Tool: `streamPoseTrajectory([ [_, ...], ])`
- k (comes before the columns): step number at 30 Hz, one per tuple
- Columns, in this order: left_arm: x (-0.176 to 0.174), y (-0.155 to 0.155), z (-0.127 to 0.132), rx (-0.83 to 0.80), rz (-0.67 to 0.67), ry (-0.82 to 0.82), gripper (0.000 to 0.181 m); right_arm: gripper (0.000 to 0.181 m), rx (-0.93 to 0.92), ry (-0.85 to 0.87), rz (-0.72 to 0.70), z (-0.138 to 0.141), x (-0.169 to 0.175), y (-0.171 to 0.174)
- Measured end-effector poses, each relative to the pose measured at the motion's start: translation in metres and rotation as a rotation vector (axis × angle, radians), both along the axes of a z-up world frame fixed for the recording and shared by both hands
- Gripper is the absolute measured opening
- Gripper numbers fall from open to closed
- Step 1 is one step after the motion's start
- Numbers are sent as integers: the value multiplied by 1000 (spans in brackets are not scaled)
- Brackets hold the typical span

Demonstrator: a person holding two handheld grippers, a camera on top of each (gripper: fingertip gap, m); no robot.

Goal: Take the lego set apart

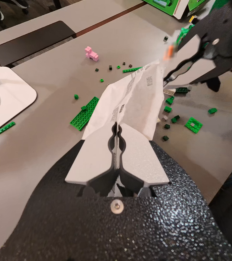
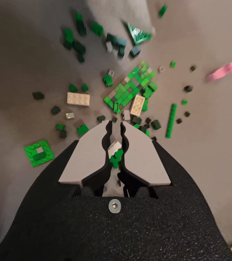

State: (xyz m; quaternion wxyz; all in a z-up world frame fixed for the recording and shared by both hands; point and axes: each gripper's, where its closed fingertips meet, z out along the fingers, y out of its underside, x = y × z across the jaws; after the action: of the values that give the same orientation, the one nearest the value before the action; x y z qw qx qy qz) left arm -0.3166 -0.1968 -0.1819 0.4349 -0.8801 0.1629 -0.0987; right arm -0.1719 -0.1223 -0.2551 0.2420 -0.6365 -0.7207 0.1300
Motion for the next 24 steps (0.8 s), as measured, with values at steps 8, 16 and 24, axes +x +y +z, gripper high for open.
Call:
streamPoseTrajectory([
  [8, -1, -2, 2, 7, -1, 1, 0, 20, -80, -46, -65, -33, -8, 9],
  [16, 0, -2, 4, 11, -6, -2, 0, 7, -129, -85, -68, -44, -8, 5],
  [24, 2, -1, 2, 6, -11, 3, 0, 7, 54, 162, 59, 19, -33, -9],
])
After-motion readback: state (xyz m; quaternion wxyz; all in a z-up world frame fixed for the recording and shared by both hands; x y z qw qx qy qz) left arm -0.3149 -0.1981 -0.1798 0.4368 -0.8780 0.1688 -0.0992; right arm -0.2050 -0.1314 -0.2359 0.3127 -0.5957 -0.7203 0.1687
